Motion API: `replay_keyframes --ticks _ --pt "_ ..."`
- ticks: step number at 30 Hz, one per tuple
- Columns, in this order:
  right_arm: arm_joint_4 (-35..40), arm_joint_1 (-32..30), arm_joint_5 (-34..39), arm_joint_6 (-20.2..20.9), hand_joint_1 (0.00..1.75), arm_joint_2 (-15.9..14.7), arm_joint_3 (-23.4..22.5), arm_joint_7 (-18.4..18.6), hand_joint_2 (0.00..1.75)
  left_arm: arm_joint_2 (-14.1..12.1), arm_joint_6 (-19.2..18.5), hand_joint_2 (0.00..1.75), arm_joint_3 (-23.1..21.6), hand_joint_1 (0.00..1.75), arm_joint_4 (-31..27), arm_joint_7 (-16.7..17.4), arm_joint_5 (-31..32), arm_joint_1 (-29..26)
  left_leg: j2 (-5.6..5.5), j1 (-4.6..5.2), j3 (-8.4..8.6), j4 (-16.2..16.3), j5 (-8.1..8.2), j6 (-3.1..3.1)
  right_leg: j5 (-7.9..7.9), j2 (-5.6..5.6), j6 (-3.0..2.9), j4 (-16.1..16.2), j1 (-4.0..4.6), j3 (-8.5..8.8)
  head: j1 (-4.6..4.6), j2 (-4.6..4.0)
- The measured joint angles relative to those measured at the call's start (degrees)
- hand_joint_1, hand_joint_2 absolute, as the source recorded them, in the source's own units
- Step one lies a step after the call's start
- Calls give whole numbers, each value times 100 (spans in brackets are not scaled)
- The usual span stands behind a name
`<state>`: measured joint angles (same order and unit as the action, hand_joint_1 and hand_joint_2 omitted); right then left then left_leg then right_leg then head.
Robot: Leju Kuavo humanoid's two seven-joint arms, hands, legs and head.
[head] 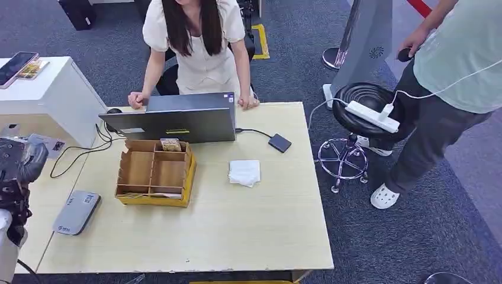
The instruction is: Pass the card to the sensor for recognition and then transmit it.
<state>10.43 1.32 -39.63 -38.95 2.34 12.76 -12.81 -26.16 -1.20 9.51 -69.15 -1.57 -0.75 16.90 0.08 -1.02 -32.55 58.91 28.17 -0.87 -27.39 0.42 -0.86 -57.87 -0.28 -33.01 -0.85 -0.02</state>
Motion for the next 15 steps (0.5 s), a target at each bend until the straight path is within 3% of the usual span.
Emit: replay_keyframes --ticks 5,11,15 --pt "2 4 -35 0 0 0 -2 20 0 57 70 175 120 175 348 159 -543 -6 -2 0 -1 0 0 0 0 -3 0 0 0 0 2 0" --pt "4 4 -50 -2 0 0 -4 39 0 59 205 175 122 175 594 162 -522 -4 -2 0 -1 0 0 0 0 -2 0 0 0 0 2 0" --pt "4 4 -68 -2 0 0 -7 46 0 50 534 175 120 175 741 266 -257 46 -2 0 -1 0 0 0 0 -2 0 0 0 0 4 0"
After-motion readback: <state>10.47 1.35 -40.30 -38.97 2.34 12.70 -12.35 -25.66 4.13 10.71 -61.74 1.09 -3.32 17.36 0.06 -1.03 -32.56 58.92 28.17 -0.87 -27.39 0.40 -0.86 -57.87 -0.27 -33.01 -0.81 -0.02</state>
